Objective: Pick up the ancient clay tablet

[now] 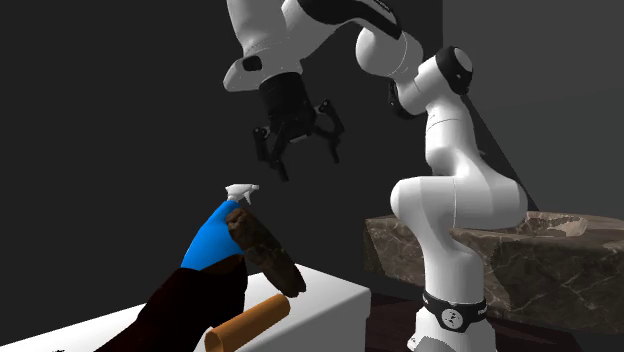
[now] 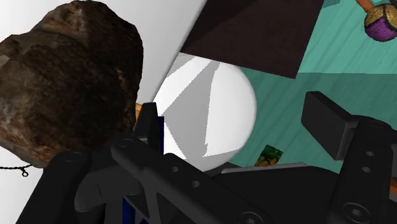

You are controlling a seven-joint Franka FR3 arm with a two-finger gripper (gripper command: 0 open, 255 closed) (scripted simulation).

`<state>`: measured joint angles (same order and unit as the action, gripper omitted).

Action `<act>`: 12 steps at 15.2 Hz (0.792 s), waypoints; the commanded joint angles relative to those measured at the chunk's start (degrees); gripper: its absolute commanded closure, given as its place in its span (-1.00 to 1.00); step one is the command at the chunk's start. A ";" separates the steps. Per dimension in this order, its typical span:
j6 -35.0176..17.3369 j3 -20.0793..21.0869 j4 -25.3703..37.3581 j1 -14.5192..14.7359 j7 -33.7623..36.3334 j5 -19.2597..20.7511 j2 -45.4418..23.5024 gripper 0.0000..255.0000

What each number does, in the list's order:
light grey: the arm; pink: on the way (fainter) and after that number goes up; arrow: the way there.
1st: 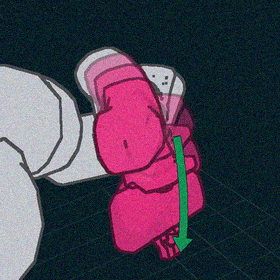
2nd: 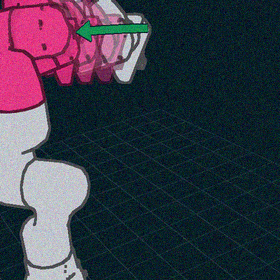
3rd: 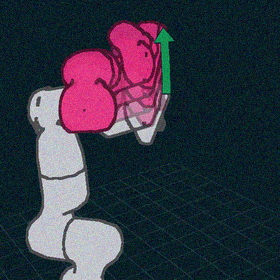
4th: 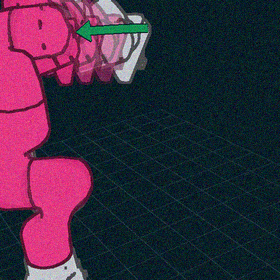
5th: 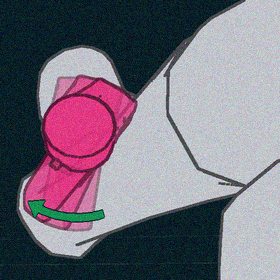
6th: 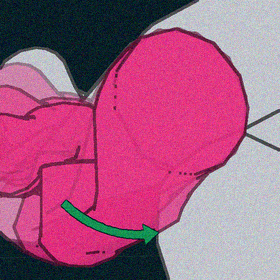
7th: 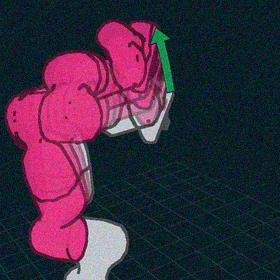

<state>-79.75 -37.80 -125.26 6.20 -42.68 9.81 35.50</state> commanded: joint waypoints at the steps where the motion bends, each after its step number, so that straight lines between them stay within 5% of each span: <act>1: 0.17 -5.21 3.11 2.02 -7.15 0.56 -4.11 -1.00; 6: 0.94 -20.37 13.24 9.52 -26.32 -2.63 -18.90 -1.00; 9: 1.93 -32.69 20.50 13.38 -44.22 -11.78 -36.53 -1.00; 12: 0.51 -31.35 19.38 11.59 -45.16 -12.42 -37.60 -1.00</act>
<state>-78.80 -68.68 -105.67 18.20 -86.45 -1.78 -0.63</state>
